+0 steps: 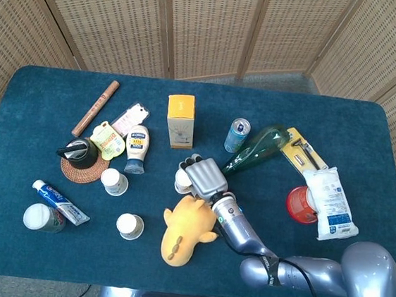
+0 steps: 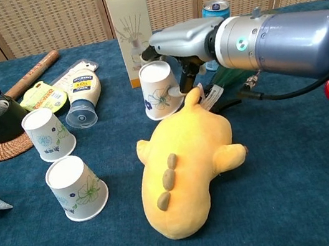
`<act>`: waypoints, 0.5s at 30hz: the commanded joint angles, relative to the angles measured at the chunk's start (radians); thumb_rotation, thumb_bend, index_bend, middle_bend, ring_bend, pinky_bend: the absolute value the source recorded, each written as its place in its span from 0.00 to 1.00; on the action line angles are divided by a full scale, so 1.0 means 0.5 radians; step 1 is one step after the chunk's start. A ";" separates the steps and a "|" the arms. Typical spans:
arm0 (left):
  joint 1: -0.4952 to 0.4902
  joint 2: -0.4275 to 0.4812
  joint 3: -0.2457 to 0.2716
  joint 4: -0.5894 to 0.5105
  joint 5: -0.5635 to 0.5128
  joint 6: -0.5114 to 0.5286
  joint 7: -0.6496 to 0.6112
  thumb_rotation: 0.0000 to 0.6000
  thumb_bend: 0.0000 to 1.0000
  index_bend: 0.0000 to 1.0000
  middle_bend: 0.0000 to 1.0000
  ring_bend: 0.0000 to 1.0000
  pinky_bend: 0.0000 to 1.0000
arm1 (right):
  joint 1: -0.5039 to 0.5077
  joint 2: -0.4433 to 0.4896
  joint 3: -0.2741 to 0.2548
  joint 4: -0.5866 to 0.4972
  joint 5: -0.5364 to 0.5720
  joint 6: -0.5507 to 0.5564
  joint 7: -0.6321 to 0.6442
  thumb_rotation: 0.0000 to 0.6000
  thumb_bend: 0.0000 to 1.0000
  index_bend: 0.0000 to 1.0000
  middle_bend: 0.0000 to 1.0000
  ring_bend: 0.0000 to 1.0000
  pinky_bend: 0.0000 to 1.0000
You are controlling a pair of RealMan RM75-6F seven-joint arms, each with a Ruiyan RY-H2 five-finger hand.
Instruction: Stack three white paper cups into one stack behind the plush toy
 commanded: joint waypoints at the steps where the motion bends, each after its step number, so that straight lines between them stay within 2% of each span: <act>1: -0.001 -0.001 0.000 0.000 0.000 -0.002 0.001 1.00 0.25 0.11 0.00 0.00 0.17 | -0.005 -0.027 -0.004 0.025 0.008 0.000 -0.002 1.00 0.65 0.33 0.31 0.20 0.69; 11: -0.001 0.010 -0.005 0.010 -0.012 0.006 -0.026 1.00 0.25 0.11 0.00 0.00 0.17 | -0.027 -0.124 0.014 0.129 0.009 0.012 0.005 1.00 0.65 0.32 0.30 0.20 0.70; 15: -0.001 0.011 -0.007 0.012 -0.014 0.008 -0.031 1.00 0.25 0.11 0.00 0.00 0.17 | -0.041 -0.125 0.029 0.111 0.018 0.003 0.024 1.00 0.59 0.24 0.27 0.18 0.69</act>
